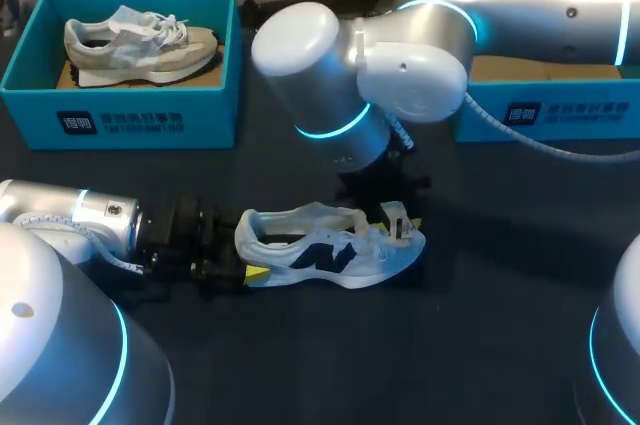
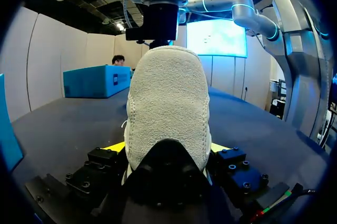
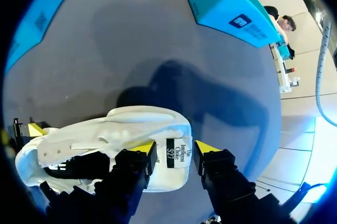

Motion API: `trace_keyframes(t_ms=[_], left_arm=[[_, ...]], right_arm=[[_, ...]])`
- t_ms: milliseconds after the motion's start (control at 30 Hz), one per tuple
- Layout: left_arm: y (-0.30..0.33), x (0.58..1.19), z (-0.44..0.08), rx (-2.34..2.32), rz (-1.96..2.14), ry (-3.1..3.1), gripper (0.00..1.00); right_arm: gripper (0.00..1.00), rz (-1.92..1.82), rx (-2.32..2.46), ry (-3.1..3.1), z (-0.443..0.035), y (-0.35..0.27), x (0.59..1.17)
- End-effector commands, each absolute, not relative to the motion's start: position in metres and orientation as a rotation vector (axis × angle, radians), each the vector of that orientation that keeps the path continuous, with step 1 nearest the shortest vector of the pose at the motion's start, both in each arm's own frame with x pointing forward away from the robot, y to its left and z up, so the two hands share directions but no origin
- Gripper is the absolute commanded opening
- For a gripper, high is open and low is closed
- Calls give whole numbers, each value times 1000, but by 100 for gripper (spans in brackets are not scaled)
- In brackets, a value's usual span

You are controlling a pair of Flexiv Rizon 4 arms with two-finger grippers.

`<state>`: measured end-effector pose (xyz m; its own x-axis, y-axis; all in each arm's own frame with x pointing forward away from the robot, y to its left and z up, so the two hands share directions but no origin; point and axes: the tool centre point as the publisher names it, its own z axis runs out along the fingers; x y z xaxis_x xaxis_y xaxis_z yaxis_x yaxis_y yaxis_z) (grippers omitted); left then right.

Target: Take the shoe out of the shoebox, open the shoe tongue, remove and reinsert the insole, then place the shoe into the shoebox

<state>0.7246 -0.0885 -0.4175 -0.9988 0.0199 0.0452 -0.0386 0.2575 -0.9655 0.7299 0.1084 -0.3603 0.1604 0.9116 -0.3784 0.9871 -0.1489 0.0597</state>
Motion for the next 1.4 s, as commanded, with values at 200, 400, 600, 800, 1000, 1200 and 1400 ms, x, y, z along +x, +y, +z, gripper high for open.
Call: trace_keyframes(t_ms=[200, 400, 600, 800, 1000, 1200, 1400], left_arm=[[-89, 724, -420, 22, 1887, -2455, 0], [-89, 724, -420, 22, 1887, -2455, 0], [-89, 724, -420, 22, 1887, -2455, 0], [-89, 724, -420, 22, 1887, -2455, 0], [-89, 724, -420, 22, 1887, -2455, 0], [-89, 724, -420, 22, 1887, -2455, 0], [-89, 724, -420, 22, 1887, -2455, 0]], right_arm=[[49, -296, 2315, 1534, -347, 111, 723], [50, -268, 2281, 1552, -333, 119, 726], [58, -239, 2234, 1566, -315, 126, 730], [65, -203, 2176, 1586, -293, 133, 736], [65, -155, 2111, 1666, -277, 144, 744], [46, -60, 1899, 1875, -259, 170, 752], [35, 20, 1722, 2056, -248, 192, 750]])
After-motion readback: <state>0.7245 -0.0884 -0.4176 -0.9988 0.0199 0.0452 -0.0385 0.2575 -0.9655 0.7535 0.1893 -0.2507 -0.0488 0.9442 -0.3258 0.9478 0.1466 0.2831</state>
